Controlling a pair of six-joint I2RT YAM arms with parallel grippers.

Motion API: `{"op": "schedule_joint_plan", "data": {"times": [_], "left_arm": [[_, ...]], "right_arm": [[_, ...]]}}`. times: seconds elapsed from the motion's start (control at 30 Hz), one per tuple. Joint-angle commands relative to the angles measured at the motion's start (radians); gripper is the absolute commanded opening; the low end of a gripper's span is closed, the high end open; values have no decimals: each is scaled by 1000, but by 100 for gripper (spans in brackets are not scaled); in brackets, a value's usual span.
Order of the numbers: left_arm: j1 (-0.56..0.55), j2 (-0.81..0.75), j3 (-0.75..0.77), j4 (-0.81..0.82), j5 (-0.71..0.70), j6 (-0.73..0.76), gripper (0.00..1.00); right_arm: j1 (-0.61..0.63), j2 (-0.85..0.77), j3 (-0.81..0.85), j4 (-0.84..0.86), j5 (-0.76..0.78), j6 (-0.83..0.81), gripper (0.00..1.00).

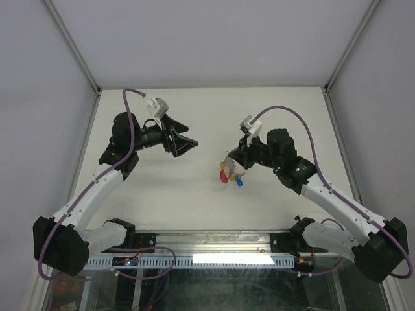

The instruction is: Put the keys on the keyring

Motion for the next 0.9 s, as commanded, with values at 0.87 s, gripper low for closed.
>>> {"op": "schedule_joint_plan", "data": {"times": [0.87], "left_arm": [[-170, 38, 236, 405, 281, -311, 56]], "right_arm": [[-58, -233, -71, 777, -373, 446, 0]]}}
